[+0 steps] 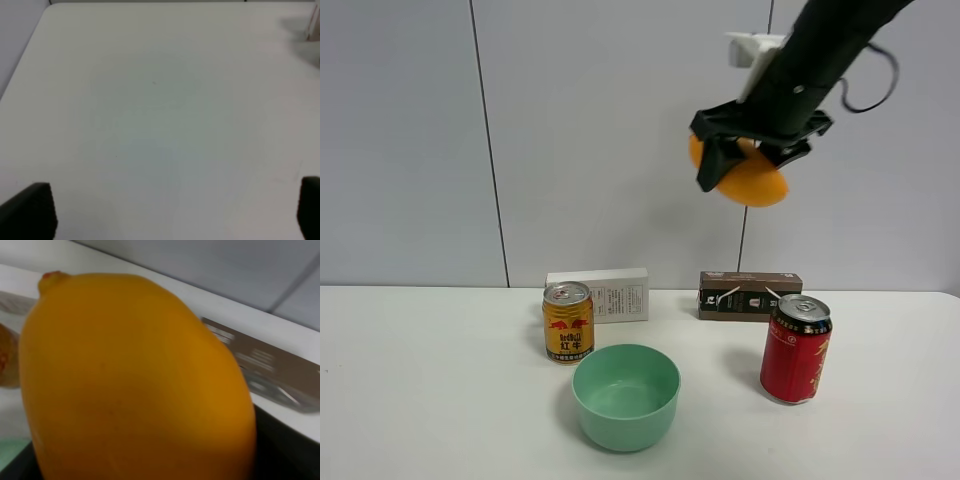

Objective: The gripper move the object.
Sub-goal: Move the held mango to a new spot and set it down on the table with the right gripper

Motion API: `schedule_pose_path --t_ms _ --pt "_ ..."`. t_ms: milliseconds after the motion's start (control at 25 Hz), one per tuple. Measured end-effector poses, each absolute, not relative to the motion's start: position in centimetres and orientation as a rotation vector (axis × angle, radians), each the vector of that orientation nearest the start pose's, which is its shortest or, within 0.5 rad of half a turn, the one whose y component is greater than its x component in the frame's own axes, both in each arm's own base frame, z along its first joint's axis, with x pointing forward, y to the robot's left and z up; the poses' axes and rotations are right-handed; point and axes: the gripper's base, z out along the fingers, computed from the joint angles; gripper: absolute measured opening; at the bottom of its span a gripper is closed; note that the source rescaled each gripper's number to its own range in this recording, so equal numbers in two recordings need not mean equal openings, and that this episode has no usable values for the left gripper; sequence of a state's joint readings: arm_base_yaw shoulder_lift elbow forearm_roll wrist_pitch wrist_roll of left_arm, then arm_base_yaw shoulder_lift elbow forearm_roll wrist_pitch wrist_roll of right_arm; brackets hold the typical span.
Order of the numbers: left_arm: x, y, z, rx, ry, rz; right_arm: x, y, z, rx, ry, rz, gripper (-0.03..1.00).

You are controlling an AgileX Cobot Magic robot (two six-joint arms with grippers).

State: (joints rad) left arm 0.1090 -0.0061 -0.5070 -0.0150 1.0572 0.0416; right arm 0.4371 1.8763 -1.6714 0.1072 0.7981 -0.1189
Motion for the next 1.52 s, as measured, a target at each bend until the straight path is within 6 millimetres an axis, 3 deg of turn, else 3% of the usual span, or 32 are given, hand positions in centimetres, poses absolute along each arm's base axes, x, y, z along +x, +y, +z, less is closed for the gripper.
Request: schedule_pose_path --t_ms 200,320,880,1240,1520 --pt "-0.6 -0.2 27.9 -0.068 2.027 0.077 41.3 23.8 25.9 -0.740 2.477 0.277 0.00" --pt "-0.6 -0.2 27.9 -0.068 2.027 0.077 41.7 25.0 23.9 -0.773 2.514 0.275 0.00" --pt "-0.6 -0.2 27.9 -0.068 2.027 0.077 41.4 24.2 21.1 -0.867 2.682 0.119 0.00" --pt "-0.6 -0.2 27.9 -0.068 2.027 0.077 41.9 24.5 16.3 -0.886 2.786 0.094 0.00" --pt "-0.6 -0.2 27.9 -0.068 2.027 0.077 42.3 24.7 14.5 -0.885 2.789 0.095 0.00"
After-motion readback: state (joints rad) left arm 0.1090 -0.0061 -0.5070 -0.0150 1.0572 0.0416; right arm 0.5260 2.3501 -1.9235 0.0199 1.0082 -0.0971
